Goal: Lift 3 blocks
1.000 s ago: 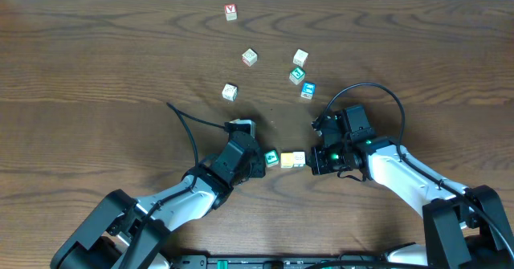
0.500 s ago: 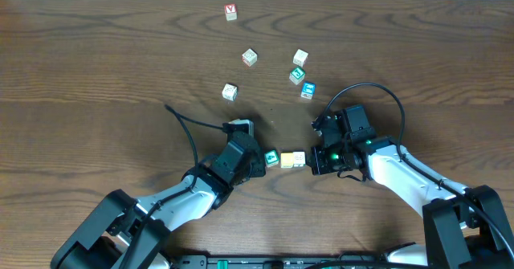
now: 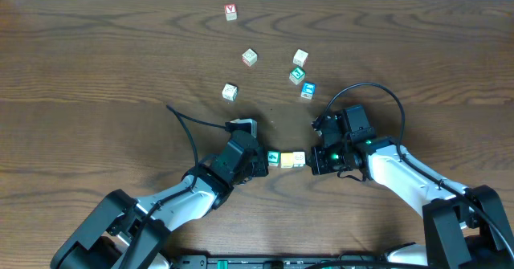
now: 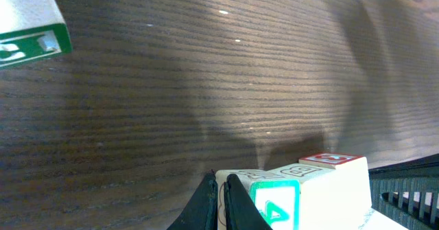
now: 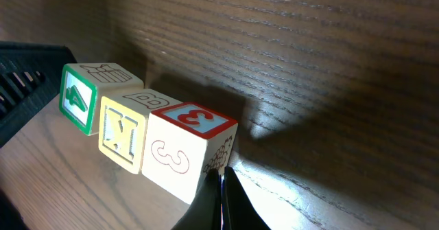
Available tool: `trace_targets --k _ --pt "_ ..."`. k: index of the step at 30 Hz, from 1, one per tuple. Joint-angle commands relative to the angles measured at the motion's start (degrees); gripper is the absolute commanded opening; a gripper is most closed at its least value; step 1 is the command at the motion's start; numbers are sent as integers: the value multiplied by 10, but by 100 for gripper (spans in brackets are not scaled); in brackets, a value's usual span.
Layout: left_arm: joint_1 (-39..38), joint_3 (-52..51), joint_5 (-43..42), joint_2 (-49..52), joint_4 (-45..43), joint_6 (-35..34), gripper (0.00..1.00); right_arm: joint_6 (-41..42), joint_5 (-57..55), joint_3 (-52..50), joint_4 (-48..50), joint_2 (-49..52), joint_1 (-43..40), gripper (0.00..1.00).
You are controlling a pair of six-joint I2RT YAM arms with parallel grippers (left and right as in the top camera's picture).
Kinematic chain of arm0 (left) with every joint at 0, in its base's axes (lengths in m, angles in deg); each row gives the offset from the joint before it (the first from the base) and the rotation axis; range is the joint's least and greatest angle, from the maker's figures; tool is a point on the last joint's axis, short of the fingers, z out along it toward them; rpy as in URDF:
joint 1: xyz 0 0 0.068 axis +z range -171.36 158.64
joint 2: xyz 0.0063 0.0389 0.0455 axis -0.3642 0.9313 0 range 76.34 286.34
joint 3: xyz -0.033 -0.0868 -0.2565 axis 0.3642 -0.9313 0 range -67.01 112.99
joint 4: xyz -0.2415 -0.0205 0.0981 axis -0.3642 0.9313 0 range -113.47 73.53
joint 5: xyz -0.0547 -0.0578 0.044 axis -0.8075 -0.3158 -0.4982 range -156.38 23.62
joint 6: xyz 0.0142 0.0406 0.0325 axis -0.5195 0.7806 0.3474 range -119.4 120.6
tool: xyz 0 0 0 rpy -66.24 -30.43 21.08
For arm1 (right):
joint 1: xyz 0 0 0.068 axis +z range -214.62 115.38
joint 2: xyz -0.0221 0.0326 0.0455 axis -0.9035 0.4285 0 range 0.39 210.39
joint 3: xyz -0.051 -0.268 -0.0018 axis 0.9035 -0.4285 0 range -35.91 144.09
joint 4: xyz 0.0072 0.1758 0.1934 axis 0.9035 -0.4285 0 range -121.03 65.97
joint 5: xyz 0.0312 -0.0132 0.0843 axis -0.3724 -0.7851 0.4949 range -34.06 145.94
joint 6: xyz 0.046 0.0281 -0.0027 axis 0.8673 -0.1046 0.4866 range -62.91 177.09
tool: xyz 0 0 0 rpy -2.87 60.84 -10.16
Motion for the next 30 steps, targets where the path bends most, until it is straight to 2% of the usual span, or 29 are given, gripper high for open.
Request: trace_targets --k 1,6,13,20,30 --pt "1 -1 -7 6 0 10 7 -8 6 -2 2 6 -5 1" --pt "1 -1 -6 6 9 4 7 -8 6 -2 2 6 -5 1" --pt "1 -1 -4 6 70 3 7 -8 7 -2 2 6 -5 1" --pt "1 -1 -7 6 61 3 7 -8 13 -3 1 6 -4 1" --pt "1 -1 -54 6 31 4 7 -8 16 -3 2 6 -5 1"
